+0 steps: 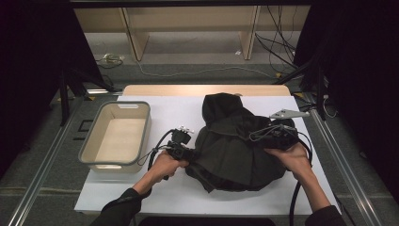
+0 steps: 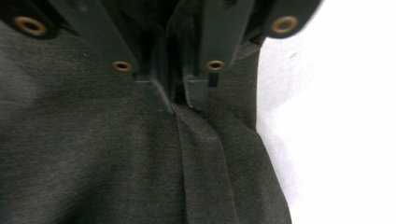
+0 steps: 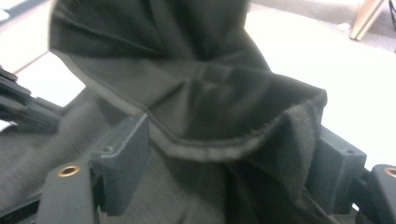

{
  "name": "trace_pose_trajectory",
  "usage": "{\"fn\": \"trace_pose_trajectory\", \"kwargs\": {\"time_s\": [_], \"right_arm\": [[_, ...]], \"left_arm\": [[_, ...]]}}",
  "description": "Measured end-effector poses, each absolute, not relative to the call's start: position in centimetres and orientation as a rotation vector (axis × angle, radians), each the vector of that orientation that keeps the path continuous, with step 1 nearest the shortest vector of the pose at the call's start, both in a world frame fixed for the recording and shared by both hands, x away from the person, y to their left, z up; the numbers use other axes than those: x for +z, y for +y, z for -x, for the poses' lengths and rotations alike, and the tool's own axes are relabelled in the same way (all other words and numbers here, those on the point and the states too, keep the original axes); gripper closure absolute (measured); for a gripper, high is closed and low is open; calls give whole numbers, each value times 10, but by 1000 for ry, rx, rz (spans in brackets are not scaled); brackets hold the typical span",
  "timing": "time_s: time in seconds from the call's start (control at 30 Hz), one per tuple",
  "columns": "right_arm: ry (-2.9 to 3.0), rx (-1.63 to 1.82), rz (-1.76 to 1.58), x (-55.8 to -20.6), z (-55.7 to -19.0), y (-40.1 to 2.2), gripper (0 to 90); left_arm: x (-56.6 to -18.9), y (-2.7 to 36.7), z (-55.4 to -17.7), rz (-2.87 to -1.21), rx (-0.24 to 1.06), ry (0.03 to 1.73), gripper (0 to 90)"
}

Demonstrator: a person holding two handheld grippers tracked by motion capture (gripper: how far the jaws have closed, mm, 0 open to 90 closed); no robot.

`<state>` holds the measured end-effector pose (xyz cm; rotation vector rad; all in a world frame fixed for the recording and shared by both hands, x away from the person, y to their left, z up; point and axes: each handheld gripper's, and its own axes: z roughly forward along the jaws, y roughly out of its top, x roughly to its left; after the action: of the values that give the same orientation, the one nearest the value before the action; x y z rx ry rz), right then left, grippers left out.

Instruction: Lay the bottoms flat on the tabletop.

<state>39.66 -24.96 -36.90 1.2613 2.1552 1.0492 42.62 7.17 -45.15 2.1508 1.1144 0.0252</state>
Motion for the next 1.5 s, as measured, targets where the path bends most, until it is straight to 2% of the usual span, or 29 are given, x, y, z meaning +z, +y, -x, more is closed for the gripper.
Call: {"fn": "trace_pose_trajectory", "kwargs": {"time_s": [0.23,0.37,0.77,1.03,1.13,1.23,1.33,1.4,1.5], "right_arm": [[2114,1005,-1337,-377,-388,-285,242],[2095,1044,-1337,-370,-387,-289,239],[2139,1145,-1222,-351,-397,-245,241],[2264,1164,-1133,-361,-415,-200,258],[2304,1183,-1114,-366,-422,-185,316],[2331,1193,-1124,-372,-431,-173,440],[2333,1203,-1126,-378,-438,-167,740],[2322,1166,-1117,-378,-438,-167,873],[2242,1137,-1132,-372,-439,-181,890]], "left_arm": [[-443,71,-417,-2156,45,1069,862],[-440,68,-413,-2143,44,1065,864],[-424,60,-392,-2151,62,970,865],[-423,53,-383,-2166,64,939,864],[-421,51,-379,-2169,65,922,864],[-420,49,-376,-2171,60,909,864],[-420,50,-374,-2168,65,905,863],[-419,53,-373,-2167,64,901,863],[-418,57,-372,-2156,67,902,863]]}}
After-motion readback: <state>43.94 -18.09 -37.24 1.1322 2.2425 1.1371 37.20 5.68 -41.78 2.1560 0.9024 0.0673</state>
